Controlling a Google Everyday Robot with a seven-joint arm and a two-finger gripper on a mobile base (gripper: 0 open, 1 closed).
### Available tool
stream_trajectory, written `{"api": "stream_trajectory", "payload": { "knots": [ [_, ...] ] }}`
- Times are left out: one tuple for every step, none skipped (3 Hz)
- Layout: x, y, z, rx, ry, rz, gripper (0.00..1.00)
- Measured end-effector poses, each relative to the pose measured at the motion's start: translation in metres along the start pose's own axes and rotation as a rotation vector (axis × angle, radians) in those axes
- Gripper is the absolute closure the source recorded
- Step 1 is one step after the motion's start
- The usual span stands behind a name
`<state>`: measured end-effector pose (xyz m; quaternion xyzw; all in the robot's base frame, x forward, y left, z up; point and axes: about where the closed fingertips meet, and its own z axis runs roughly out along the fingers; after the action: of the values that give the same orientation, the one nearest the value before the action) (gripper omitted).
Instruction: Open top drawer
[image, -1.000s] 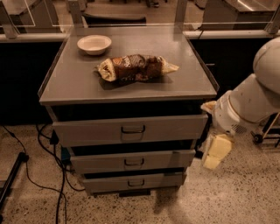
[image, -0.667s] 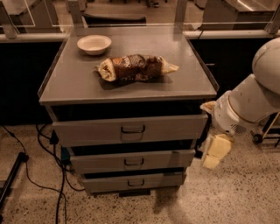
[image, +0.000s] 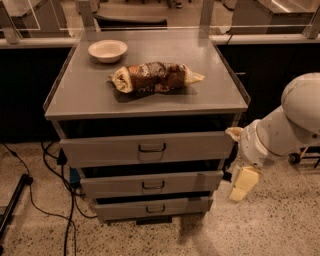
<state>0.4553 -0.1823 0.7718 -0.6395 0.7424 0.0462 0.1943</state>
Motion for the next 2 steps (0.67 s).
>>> {"api": "stream_trajectory", "payload": {
  "knots": [
    [0.0,-0.008,0.022,0.027,-0.03,-0.035,0.0],
    [-0.006,-0.021,0.043,0.038,-0.055,-0.057,0.0]
  ]
}}
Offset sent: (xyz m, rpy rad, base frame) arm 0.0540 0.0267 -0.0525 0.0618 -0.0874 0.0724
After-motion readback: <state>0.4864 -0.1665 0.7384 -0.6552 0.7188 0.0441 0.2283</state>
